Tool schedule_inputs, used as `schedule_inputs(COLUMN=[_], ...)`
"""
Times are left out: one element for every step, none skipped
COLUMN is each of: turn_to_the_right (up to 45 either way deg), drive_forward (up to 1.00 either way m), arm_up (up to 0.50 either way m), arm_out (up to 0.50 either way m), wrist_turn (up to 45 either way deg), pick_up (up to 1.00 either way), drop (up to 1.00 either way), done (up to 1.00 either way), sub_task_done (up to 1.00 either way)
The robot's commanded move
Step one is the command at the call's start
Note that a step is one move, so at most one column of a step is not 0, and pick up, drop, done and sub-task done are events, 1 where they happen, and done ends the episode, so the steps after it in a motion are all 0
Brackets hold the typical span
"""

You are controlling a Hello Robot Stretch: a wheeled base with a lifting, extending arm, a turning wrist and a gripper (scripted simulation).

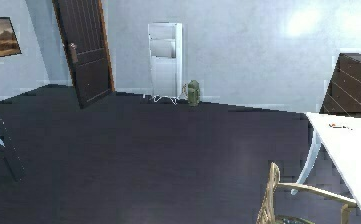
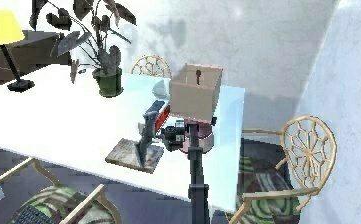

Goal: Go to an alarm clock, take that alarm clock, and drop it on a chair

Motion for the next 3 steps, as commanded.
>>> schedule_inputs(turn_to_the_right=[0.0, 0.0, 0.0], drive_forward=[0.0, 0.0, 0.0], arm_up=[0.1, 0.22, 0.0], arm_out=[0.0, 0.0, 0.0], wrist_turn=[0.0, 0.0, -45.0], pick_up=[0.0, 0.0, 0.0], drop=[0.0, 0.0, 0.0], done=[0.0, 0.0, 0.0], sub_task_done=[0.0, 0.0, 0.0])
